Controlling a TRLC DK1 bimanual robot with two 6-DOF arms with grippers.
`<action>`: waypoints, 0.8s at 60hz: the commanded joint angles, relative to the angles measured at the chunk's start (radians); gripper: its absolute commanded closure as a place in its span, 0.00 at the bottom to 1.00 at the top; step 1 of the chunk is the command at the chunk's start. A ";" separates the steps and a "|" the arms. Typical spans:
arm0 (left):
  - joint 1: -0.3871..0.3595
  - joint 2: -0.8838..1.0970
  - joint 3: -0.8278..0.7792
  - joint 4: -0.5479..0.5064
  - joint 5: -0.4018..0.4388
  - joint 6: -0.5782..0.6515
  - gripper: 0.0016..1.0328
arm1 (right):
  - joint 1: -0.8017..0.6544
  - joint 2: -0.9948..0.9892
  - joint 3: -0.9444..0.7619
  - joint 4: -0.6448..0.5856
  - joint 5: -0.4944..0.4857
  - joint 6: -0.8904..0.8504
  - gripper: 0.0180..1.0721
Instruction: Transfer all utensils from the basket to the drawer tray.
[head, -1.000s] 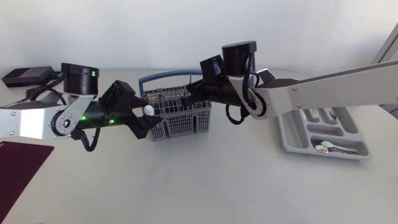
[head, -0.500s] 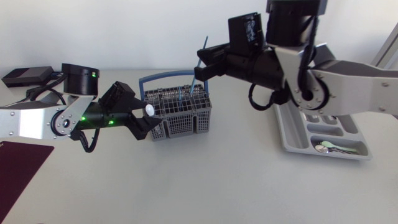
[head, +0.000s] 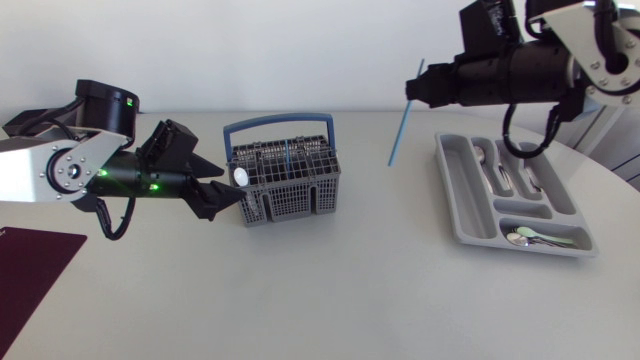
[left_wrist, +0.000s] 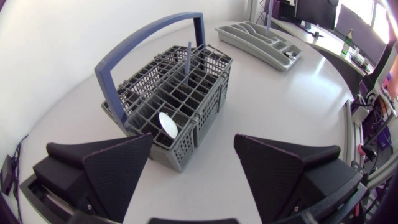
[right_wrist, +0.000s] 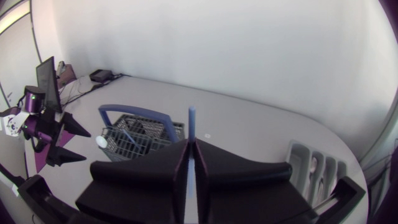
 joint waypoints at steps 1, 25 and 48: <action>0.008 -0.020 0.039 -0.037 0.020 -0.002 0.11 | -0.071 0.043 0.046 -0.073 -0.012 -0.036 0.95; 0.023 -0.026 0.044 -0.103 0.007 0.029 0.11 | -0.335 0.245 0.161 -0.294 -0.015 -0.147 0.95; 0.031 -0.045 0.042 -0.133 0.007 0.041 0.11 | -0.430 0.477 0.256 -0.355 0.008 -0.124 0.95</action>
